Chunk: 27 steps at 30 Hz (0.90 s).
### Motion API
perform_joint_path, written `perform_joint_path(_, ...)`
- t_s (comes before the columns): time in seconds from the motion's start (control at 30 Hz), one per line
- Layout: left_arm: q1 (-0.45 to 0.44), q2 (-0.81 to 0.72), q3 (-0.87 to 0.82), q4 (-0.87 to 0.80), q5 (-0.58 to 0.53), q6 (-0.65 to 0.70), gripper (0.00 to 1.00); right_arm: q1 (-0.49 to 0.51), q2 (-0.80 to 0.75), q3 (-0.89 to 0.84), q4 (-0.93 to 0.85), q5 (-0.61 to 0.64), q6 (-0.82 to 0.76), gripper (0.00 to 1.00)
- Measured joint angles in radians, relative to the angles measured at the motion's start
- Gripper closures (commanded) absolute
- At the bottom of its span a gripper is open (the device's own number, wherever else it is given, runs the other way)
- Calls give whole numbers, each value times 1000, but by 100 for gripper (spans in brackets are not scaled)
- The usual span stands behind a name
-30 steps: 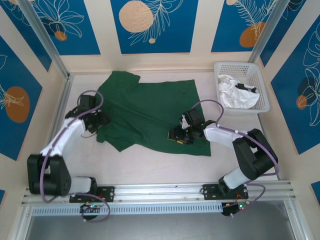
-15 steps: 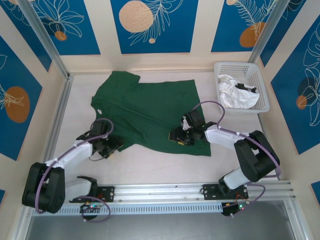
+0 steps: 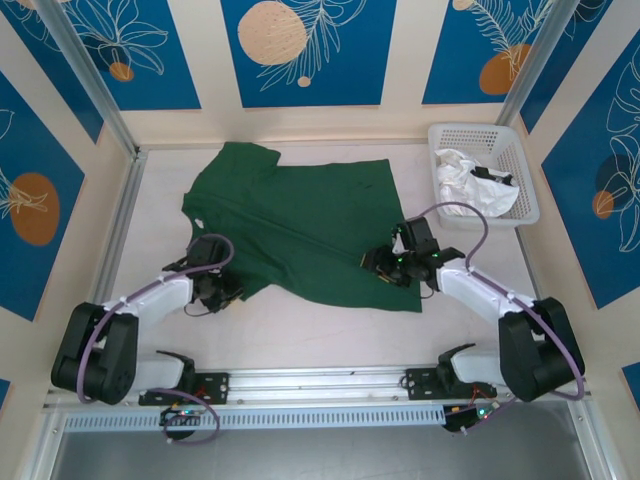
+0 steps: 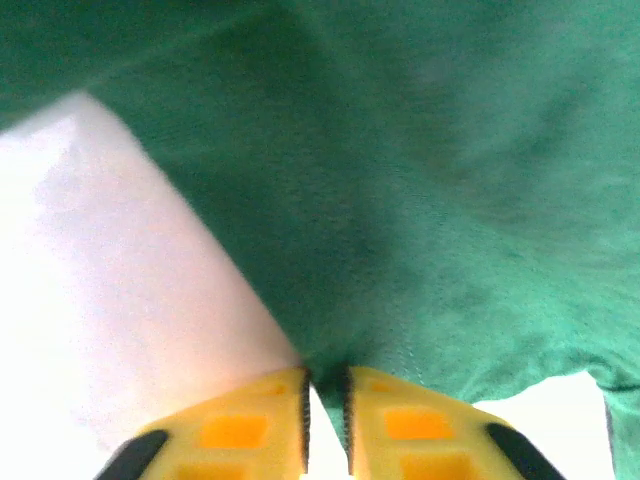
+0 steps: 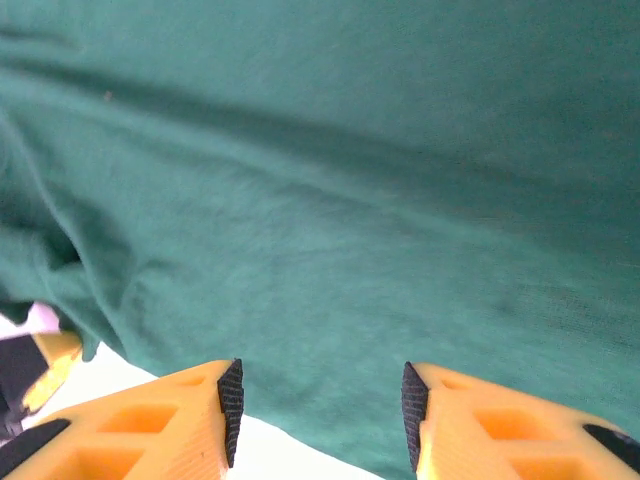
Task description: Fold and stack the t-shirts
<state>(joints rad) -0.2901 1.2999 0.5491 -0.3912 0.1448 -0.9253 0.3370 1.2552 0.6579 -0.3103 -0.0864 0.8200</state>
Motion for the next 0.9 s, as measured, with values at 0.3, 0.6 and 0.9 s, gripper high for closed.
perform_joint_path(0.3,-42,0,17,3,-19,16,100,-223,-187,-101,-114,31,65,50)
perform_joint_path(0.6,-90,-175,17,-106,-19,17,100,-292,-230,-143,-155,23,71,50)
perform_joint_path(0.9,-140,-408,-8,-270,35,-10,100,-298,-215,-138,-187,16,69,49)
